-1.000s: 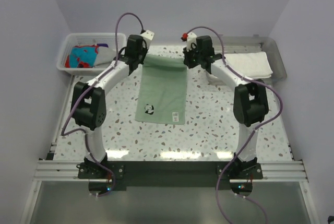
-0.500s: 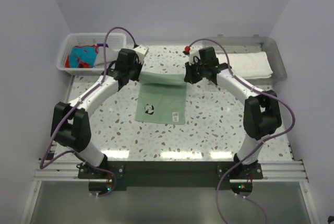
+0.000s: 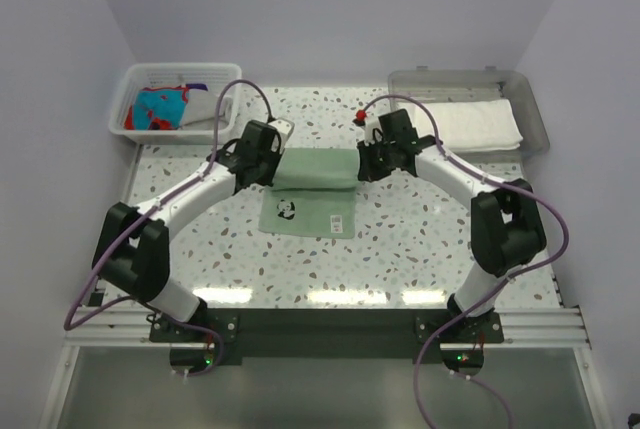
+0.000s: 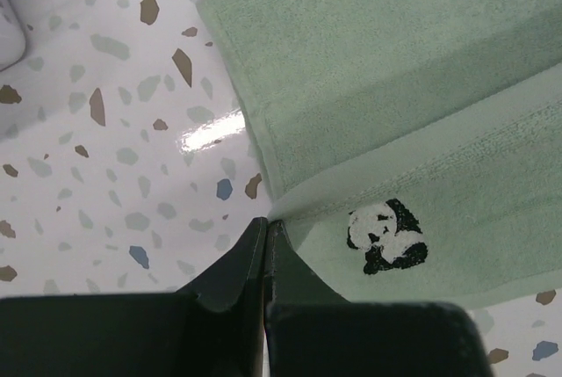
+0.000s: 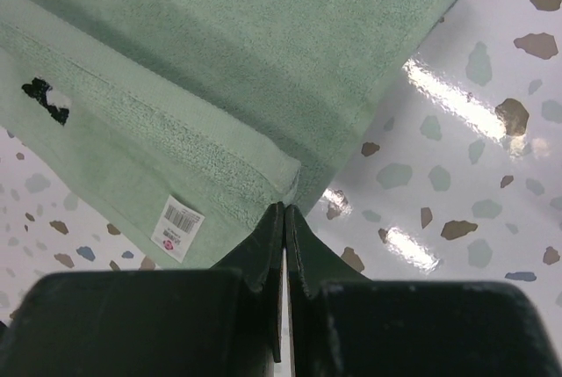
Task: Fold and stack the towels
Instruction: Fold the towel
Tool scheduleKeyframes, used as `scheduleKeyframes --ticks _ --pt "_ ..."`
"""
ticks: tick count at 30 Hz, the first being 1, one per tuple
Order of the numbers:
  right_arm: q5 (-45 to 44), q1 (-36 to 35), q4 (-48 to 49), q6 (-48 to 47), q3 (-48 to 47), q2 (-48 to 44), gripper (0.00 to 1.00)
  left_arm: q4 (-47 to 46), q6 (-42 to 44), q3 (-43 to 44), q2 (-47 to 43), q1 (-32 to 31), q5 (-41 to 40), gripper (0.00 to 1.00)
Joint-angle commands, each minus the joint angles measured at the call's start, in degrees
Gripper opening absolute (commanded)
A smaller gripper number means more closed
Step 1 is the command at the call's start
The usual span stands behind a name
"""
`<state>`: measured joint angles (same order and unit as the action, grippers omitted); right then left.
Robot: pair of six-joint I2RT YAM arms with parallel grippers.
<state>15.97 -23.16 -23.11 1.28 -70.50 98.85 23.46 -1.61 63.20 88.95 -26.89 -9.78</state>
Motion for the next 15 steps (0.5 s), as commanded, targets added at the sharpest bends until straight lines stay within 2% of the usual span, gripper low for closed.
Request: scheduleKeyframes --ticks 1,5,15 --pt "-1.9 0.1 -1.1 1.3 0.0 -3.9 0.0 0.9 -1.4 0.1 -3.7 0.4 -7.2 0.0" --pt "-1.4 -0.1 -1.3 1.8 0.4 -4.7 0.0 2.2 -0.8 2.1 -3.4 0.3 -10.3 0.0" --pt "-0.7 -1.3 -1.3 3.6 4.4 -6.9 0.0 4.4 -0.2 3.0 -4.4 -0.2 -9.7 0.0"
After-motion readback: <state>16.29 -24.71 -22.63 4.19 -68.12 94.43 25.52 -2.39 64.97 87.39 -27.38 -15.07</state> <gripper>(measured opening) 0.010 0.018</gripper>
